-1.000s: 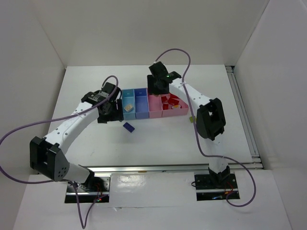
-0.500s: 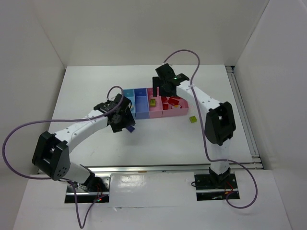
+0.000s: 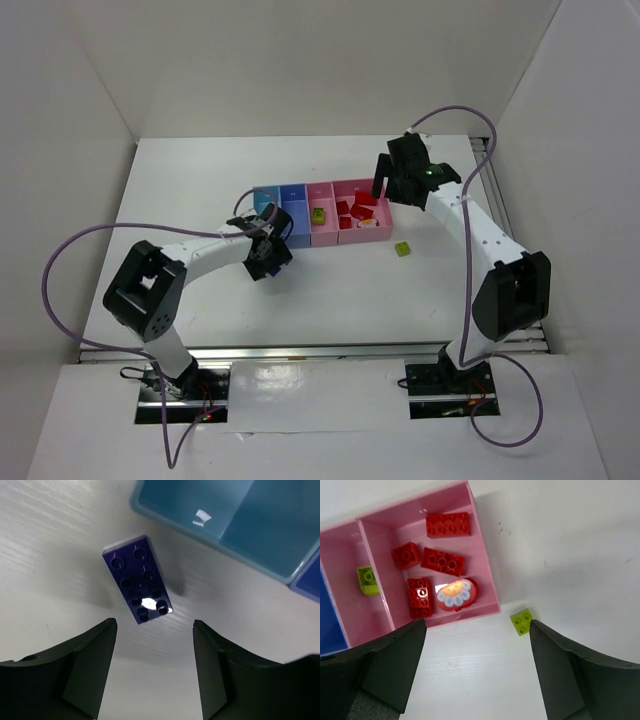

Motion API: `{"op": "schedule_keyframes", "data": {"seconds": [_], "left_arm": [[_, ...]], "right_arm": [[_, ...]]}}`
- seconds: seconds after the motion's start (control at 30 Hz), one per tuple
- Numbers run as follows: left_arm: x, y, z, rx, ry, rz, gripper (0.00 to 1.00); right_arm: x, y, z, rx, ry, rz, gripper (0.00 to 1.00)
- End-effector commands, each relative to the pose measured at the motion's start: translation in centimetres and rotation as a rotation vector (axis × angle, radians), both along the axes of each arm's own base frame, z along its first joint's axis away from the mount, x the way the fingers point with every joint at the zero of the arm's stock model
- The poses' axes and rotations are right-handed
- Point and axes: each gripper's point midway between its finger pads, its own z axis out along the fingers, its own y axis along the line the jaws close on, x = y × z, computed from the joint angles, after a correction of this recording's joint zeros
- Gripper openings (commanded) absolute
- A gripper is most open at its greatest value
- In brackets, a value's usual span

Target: Sort the legos into containers by color

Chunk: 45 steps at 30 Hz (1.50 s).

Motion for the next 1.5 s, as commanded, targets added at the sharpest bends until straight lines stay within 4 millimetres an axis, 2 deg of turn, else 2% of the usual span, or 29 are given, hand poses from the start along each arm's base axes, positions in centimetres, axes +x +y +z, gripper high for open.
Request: {"op": "schedule_keyframes", "data": {"seconds": [0.0,0.2,0.33,0.43,0.5,0.57,0.6,0.63,0.7,0.73,0.83,0.87,0.93,1.07,1.1,1.17,1.2,1.27,1.3,1.33,1.4,1.43,1.47], "left_arm": [[2.3,-0.4,0.1,0.006,-0.061,0.058,0.73],[2.2,0.3,-1.7,0.058,-0.035,0.078,0.70],[2.0,0.4,-2.5,0.074,-0.008,0.085,0.64],[1.8,0.6,-2.6,0.081,0.002,0.085,0.53],[1.3,0.0,-1.6,0.076,-0.011,0.054,0.44],[0.4,0.6,-1.0,0.121,-0.003,0.022,0.35],[0.0,0.3,-0.1,0.119,-0.015,-0.005,0.33],[-0.1,0.4,0.4,0.121,-0.020,-0.020,0.25],[-0.7,0.4,1.4,0.146,-0.030,-0.115,0.21],[-1.2,-0.3,2.3,0.156,-0.033,-0.166,0.17],[-2.4,-0.6,4.4,0.233,-0.015,-0.293,0.12],[-2.3,-0.8,5.6,0.251,-0.036,-0.337,0.11],[-2.8,-1.1,6.8,0.257,-0.044,-0.379,0.11],[-1.9,-2.0,9.7,0.224,-0.117,-0.420,0.11],[-1.1,-2.6,10.7,0.221,-0.143,-0.441,0.11],[0.5,-2.4,11.6,0.206,-0.155,-0.424,0.11],[1.8,-2.8,12.8,0.199,-0.187,-0.425,0.11],[3.6,-3.0,12.4,0.219,-0.179,-0.431,0.12],[4.8,-3.9,13.6,0.210,-0.211,-0.438,0.12],[5.7,-4.2,12.3,0.225,-0.181,-0.456,0.12],[7.4,-4.3,11.8,0.224,-0.174,-0.445,0.12],[8.3,-4.9,12.2,0.201,-0.190,-0.453,0.12],[9.0,-4.8,10.9,0.212,-0.165,-0.446,0.12]], "right_arm": [[-0.5,-0.8,-0.1,-0.008,0.005,-0.013,0.91],[-0.8,-1.0,-0.8,-0.015,0.022,-0.013,0.91],[-0.8,-1.0,-0.8,-0.021,0.023,-0.006,0.91],[-1.1,-1.3,-1.2,-0.035,0.038,-0.013,0.91],[-1.2,-1.9,-1.5,-0.044,0.044,-0.028,0.91],[-1.2,-2.3,-1.2,-0.041,0.036,-0.038,0.91],[-1.3,-2.3,-1.6,-0.044,0.046,-0.037,0.91],[-1.3,-2.3,-1.6,-0.044,0.046,-0.037,0.91],[-1.2,-2.7,-1.8,-0.044,0.046,-0.048,0.91],[-1.2,-3.1,-1.8,-0.044,0.047,-0.057,0.91],[-1.4,-3.0,-2.2,-0.040,0.057,-0.051,0.91],[-1.2,-2.9,-2.1,-0.037,0.049,-0.051,0.91],[-1.5,-3.0,-2.1,-0.037,0.049,-0.051,0.91],[-1.3,-3.7,-2.3,-0.031,0.048,-0.076,0.91],[-1.4,-4.1,-2.4,-0.033,0.057,-0.085,0.91],[-1.8,-4.5,-3.4,-0.027,0.081,-0.097,0.91],[-2.1,-4.7,-3.9,-0.023,0.096,-0.099,0.91],[-2.7,-5.2,-4.5,-0.018,0.106,-0.105,0.91],[-2.9,-5.4,-4.9,-0.006,0.118,-0.106,0.91],[-3.1,-5.4,-5.3,0.009,0.134,-0.101,0.91],[-3.4,-5.4,-5.8,0.006,0.146,-0.101,0.91],[-3.7,-5.3,-6.2,0.011,0.158,-0.095,0.91],[-4.0,-5.4,-6.7,0.007,0.173,-0.095,0.91]]}}
